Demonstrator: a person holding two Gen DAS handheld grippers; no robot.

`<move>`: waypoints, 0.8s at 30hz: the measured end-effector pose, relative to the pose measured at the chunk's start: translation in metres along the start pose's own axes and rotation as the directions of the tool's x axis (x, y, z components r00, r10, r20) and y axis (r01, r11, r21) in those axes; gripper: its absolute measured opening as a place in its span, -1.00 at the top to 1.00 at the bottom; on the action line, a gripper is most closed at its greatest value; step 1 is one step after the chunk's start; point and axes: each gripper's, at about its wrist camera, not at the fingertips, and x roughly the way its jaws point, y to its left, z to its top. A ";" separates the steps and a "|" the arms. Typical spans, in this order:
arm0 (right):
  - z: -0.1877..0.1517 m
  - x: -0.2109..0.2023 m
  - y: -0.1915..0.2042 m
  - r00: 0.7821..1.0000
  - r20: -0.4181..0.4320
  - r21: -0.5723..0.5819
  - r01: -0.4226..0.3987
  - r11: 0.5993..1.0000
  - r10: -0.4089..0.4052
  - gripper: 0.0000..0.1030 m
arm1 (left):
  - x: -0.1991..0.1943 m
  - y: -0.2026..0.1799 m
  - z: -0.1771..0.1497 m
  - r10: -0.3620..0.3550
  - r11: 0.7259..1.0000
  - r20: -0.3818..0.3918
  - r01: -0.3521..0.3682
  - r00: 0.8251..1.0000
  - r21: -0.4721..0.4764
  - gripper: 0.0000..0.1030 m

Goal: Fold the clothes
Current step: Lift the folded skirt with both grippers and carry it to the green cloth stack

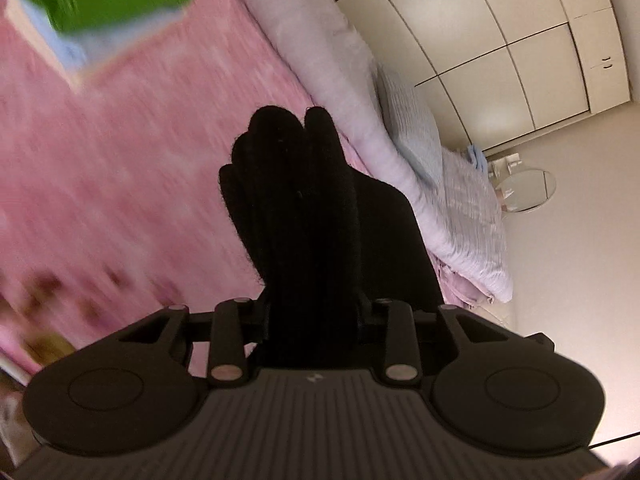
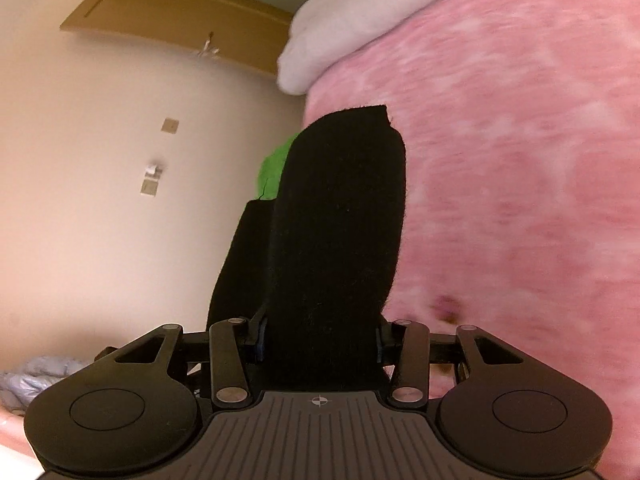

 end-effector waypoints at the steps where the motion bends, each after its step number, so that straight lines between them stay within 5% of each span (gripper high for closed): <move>1: 0.002 0.023 0.013 1.000 0.009 0.003 -0.001 1.000 0.001 0.15 | -0.014 0.015 0.022 0.004 1.000 -0.001 -0.004 1.000 0.008 0.44; 10: 0.034 0.223 0.133 0.993 0.117 0.019 -0.033 0.999 0.030 0.14 | -0.093 0.108 0.223 0.026 0.993 -0.018 -0.024 1.000 0.117 0.44; 24: 0.142 0.392 0.164 0.974 0.225 -0.046 0.047 0.998 -0.035 0.14 | -0.025 0.191 0.393 -0.033 0.988 0.028 0.028 0.999 0.155 0.44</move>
